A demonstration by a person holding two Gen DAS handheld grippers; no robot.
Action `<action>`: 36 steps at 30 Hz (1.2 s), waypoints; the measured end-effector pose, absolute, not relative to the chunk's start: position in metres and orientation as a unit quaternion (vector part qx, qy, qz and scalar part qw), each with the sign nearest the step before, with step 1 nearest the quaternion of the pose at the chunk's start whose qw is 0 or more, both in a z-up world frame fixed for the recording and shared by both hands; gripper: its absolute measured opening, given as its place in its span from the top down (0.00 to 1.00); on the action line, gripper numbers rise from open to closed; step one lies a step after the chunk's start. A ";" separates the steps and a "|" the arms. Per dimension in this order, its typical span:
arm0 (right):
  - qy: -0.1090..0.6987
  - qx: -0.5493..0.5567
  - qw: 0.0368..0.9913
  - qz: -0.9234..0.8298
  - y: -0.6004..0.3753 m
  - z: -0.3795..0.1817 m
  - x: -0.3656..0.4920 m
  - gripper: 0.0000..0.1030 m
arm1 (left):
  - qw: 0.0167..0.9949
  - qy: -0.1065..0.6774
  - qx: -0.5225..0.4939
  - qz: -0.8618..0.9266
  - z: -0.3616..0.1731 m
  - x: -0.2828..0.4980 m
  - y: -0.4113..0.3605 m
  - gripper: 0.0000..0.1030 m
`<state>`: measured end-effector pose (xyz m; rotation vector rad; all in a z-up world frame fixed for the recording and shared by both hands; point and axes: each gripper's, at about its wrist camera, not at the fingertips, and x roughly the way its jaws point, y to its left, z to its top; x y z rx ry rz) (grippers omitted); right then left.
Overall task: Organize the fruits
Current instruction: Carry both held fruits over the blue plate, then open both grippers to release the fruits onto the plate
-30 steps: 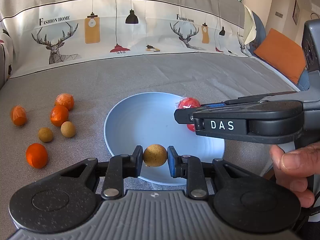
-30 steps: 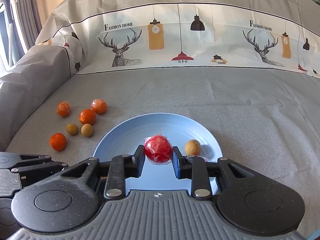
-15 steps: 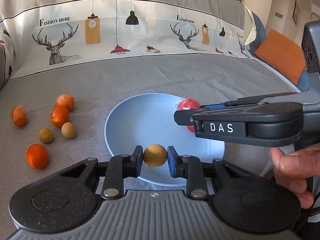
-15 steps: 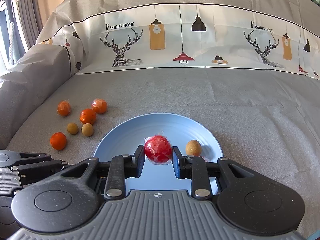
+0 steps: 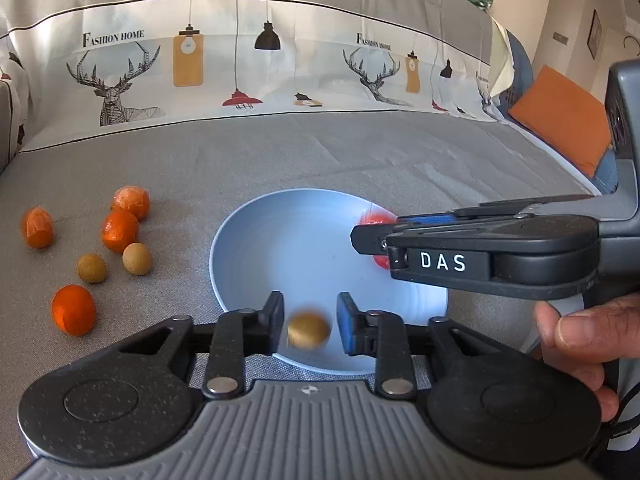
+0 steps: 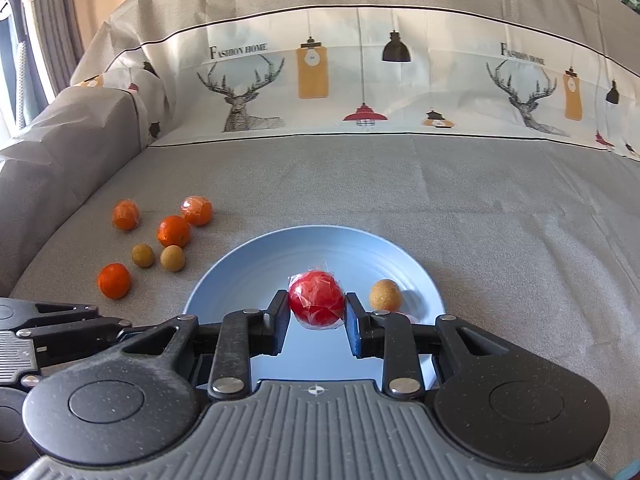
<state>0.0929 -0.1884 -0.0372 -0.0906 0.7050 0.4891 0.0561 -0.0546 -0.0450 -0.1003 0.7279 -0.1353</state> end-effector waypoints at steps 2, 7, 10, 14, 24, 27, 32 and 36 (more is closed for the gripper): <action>0.341 -0.040 0.911 0.229 -0.190 -0.037 0.094 0.53 | 0.931 0.355 -0.053 -0.062 -0.045 0.056 -0.054 0.65; 0.341 -0.036 0.912 0.224 -0.193 -0.038 0.096 0.50 | 0.932 0.355 -0.056 -0.051 -0.045 0.057 -0.052 0.63; 0.339 -0.038 0.913 0.223 -0.193 -0.037 0.096 0.49 | 0.933 0.353 -0.059 -0.046 -0.044 0.057 -0.050 0.57; 0.338 -0.035 0.915 0.220 -0.193 -0.036 0.096 0.49 | 0.936 0.343 -0.072 -0.036 -0.041 0.054 -0.043 0.47; 0.324 -0.026 0.919 0.222 -0.190 -0.032 0.093 0.49 | 0.954 0.275 -0.119 0.012 0.002 0.035 -0.001 0.72; 0.317 -0.028 0.920 0.230 -0.187 -0.030 0.091 0.49 | 0.957 0.272 -0.101 0.015 0.024 0.035 0.018 0.83; 0.308 -0.029 0.921 0.238 -0.184 -0.027 0.088 0.55 | 0.965 0.258 -0.018 0.033 0.034 0.034 0.050 0.83; 0.302 -0.026 0.920 0.250 -0.183 -0.025 0.089 0.67 | 0.940 0.299 -0.144 0.077 0.013 0.038 0.103 0.82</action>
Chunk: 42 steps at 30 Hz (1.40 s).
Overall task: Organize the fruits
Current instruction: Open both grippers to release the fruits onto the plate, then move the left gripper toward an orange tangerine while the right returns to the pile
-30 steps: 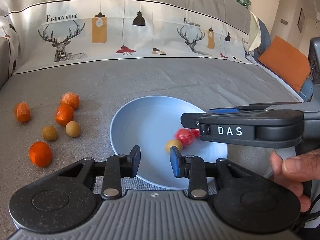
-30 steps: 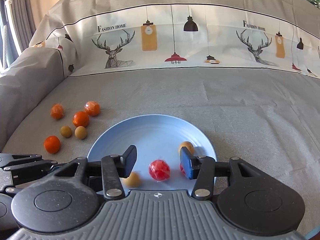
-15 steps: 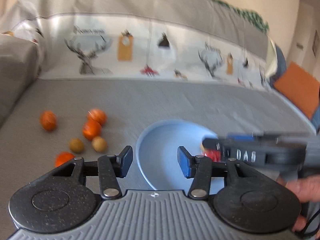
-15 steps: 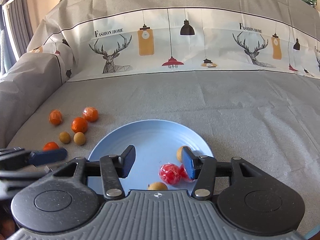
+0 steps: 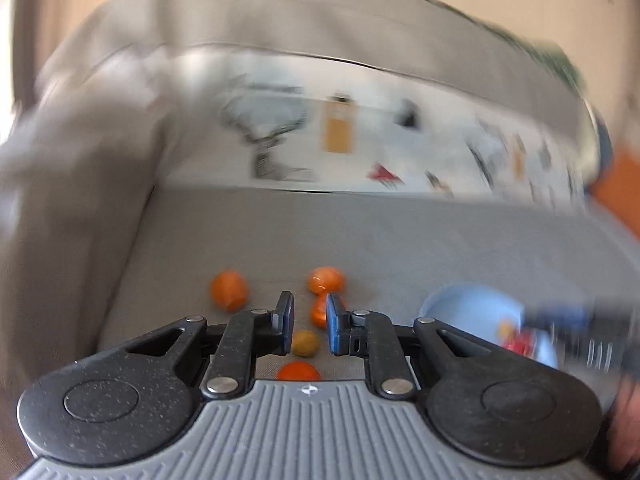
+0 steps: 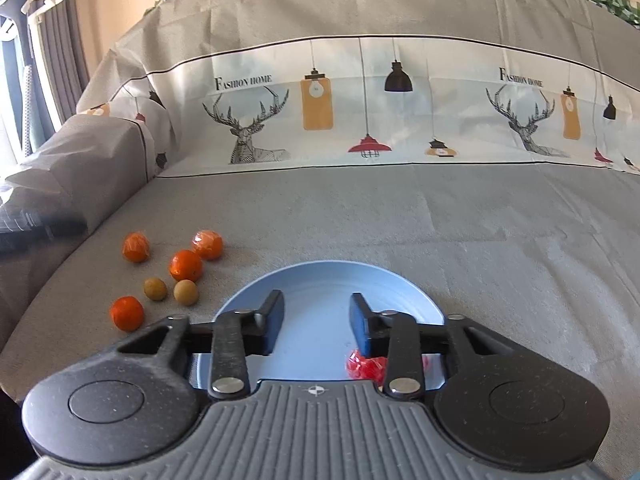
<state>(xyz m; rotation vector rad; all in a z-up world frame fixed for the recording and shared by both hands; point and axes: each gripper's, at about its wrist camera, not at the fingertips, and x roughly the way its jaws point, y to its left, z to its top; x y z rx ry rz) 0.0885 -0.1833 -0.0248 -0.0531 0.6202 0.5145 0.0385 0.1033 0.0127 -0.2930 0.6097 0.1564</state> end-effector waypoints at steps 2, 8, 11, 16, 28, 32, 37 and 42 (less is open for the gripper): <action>0.300 -0.025 0.919 0.256 -0.183 -0.025 0.088 0.67 | 0.920 0.322 -0.203 0.091 0.003 0.043 0.124 0.78; 0.303 -0.032 0.913 0.271 -0.174 -0.027 0.091 0.67 | 0.875 0.403 -0.257 0.078 -0.021 0.069 0.146 0.61; 0.309 -0.031 0.909 0.279 -0.170 -0.029 0.092 0.67 | 0.872 0.423 -0.239 0.066 -0.026 0.078 0.142 0.48; 0.312 -0.035 0.904 0.289 -0.162 -0.031 0.092 0.67 | 0.868 0.432 -0.236 0.060 -0.032 0.081 0.141 0.44; 0.312 -0.054 0.895 0.314 -0.145 -0.034 0.088 0.67 | 0.855 0.485 -0.175 0.054 -0.045 0.099 0.117 0.46; 0.311 -0.056 0.894 0.318 -0.142 -0.034 0.087 0.67 | 0.853 0.491 -0.167 0.057 -0.048 0.100 0.115 0.64; 0.309 -0.059 0.893 0.323 -0.139 -0.034 0.086 0.67 | 0.858 0.478 -0.175 0.069 -0.046 0.098 0.118 0.67; 0.304 -0.065 0.891 0.330 -0.132 -0.034 0.084 0.67 | 0.866 0.456 -0.185 0.090 -0.038 0.091 0.125 0.67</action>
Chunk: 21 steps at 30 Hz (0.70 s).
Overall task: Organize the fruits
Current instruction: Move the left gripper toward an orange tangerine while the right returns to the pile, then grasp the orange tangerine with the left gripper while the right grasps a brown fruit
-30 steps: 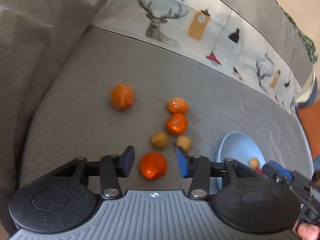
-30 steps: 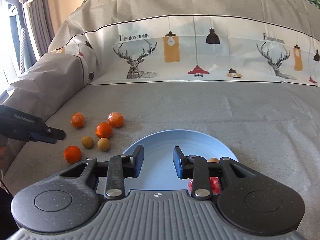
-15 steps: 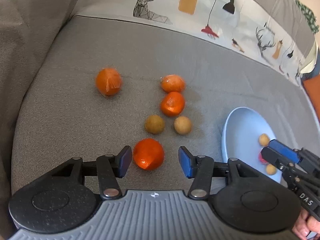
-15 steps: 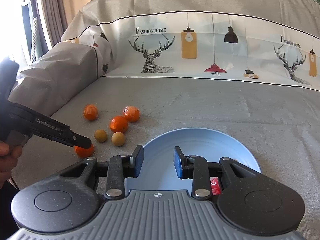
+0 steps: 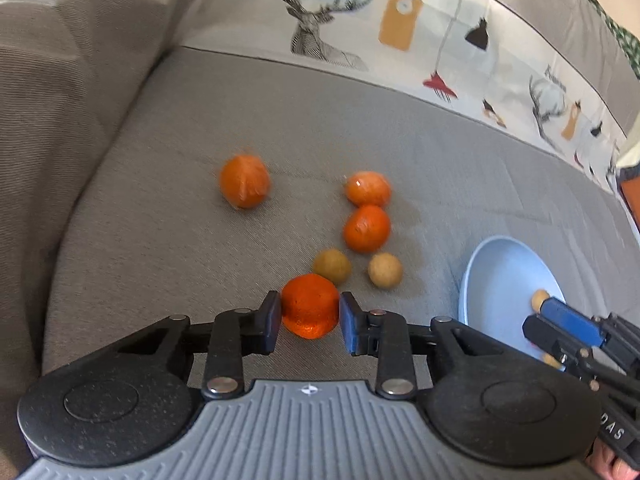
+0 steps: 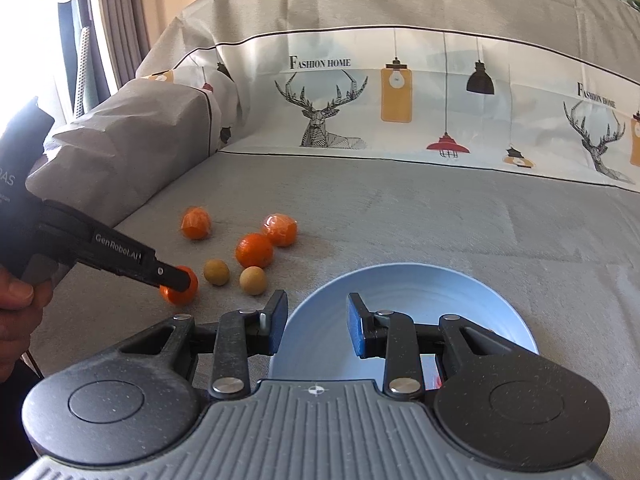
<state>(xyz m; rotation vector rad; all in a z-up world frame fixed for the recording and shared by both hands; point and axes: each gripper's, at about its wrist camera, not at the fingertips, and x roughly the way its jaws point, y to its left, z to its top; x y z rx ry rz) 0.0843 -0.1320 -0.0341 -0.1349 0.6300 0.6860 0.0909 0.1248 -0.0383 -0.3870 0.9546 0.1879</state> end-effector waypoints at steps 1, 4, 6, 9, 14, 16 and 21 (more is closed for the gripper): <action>0.302 -0.066 0.890 0.334 -0.131 -0.034 0.084 0.67 | 0.865 0.456 -0.187 0.092 -0.038 0.091 0.126 0.67; 0.295 -0.073 0.889 0.342 -0.125 -0.033 0.081 0.76 | 0.860 0.465 -0.191 0.088 -0.038 0.093 0.128 0.66; 0.293 -0.076 0.887 0.348 -0.122 -0.033 0.080 0.78 | 0.857 0.472 -0.188 0.086 -0.039 0.095 0.127 0.66; 0.292 -0.079 0.885 0.354 -0.116 -0.034 0.080 0.78 | 0.855 0.479 -0.183 0.084 -0.041 0.097 0.127 0.66; 0.299 -0.080 0.879 0.362 -0.105 -0.038 0.083 0.77 | 0.858 0.466 -0.189 0.102 -0.041 0.093 0.129 0.67; 0.298 -0.078 0.879 0.364 -0.101 -0.038 0.085 0.77 | 0.860 0.459 -0.193 0.111 -0.039 0.090 0.132 0.67; 0.302 -0.072 0.878 0.365 -0.086 -0.040 0.091 0.77 | 0.862 0.451 -0.196 0.123 -0.035 0.088 0.135 0.67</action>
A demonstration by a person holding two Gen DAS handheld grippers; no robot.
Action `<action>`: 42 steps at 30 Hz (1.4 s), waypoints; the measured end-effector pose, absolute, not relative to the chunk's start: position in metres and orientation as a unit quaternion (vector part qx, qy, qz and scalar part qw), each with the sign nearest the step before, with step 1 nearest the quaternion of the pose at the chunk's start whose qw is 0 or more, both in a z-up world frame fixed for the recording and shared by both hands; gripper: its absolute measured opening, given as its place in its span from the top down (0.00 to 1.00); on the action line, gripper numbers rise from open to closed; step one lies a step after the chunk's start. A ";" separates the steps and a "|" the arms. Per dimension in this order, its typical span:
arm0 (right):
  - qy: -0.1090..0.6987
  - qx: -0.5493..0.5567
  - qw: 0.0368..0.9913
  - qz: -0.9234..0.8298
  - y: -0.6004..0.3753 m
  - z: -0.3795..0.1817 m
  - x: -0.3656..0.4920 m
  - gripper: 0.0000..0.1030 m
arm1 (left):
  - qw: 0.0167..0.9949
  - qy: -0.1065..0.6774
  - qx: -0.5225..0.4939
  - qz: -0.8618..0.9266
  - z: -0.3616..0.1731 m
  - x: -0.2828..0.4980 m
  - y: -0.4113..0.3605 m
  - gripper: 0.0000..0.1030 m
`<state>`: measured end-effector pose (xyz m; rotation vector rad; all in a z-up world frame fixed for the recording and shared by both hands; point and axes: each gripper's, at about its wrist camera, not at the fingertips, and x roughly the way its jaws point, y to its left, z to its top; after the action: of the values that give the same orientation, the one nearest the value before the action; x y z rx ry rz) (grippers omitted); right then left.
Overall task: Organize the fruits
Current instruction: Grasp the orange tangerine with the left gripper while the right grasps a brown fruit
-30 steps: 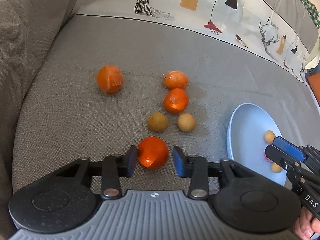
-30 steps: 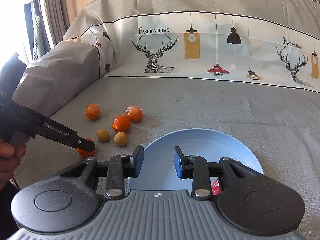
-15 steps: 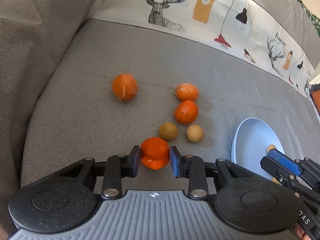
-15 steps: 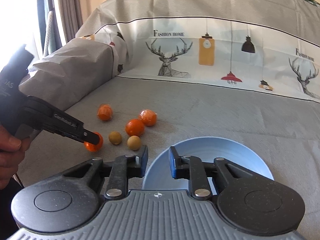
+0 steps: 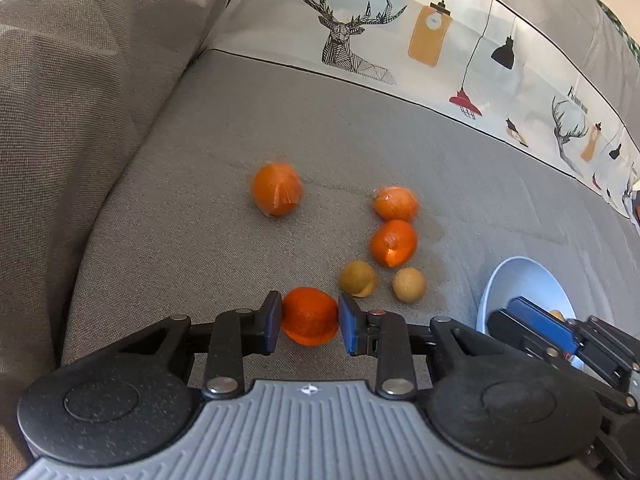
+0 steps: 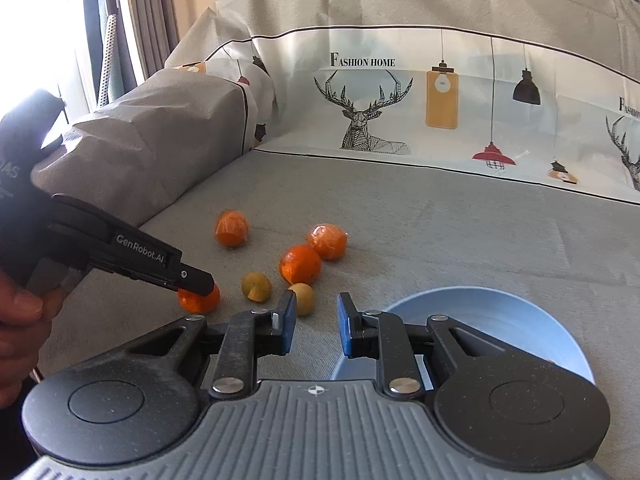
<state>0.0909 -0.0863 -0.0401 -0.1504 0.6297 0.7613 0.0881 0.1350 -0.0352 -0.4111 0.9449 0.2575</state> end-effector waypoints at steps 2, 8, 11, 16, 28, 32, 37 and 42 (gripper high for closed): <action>0.308 -0.070 0.876 0.364 -0.079 -0.042 0.095 0.76 | 0.863 0.450 -0.195 0.123 -0.035 0.089 0.135 0.67; 0.325 -0.070 0.870 0.365 -0.052 -0.051 0.106 0.72 | 0.859 0.458 -0.194 0.121 -0.036 0.091 0.137 0.67; 0.330 -0.077 0.869 0.362 -0.039 -0.057 0.111 0.60 | 0.858 0.462 -0.190 0.119 -0.038 0.092 0.137 0.68; 0.345 -0.101 0.868 0.344 -0.019 -0.070 0.123 0.59 | 0.856 0.465 -0.192 0.118 -0.039 0.093 0.137 0.67; 0.373 -0.124 0.857 0.334 -0.007 -0.078 0.133 0.75 | 0.854 0.470 -0.193 0.111 -0.042 0.095 0.138 0.66; 0.363 -0.104 0.864 0.333 -0.018 -0.067 0.132 0.75 | 0.857 0.468 -0.183 0.112 -0.040 0.095 0.134 0.67; 0.328 -0.082 0.877 0.342 -0.042 -0.045 0.120 0.75 | 0.868 0.451 -0.176 0.114 -0.033 0.087 0.131 0.67; 0.277 -0.070 0.894 0.344 -0.083 -0.008 0.102 0.75 | 0.902 0.386 -0.168 0.095 -0.013 0.066 0.123 0.67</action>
<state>0.1025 -0.0826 -0.0076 -0.1443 0.5742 0.7136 0.0664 0.1233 -0.0132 -0.3466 0.7981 0.1962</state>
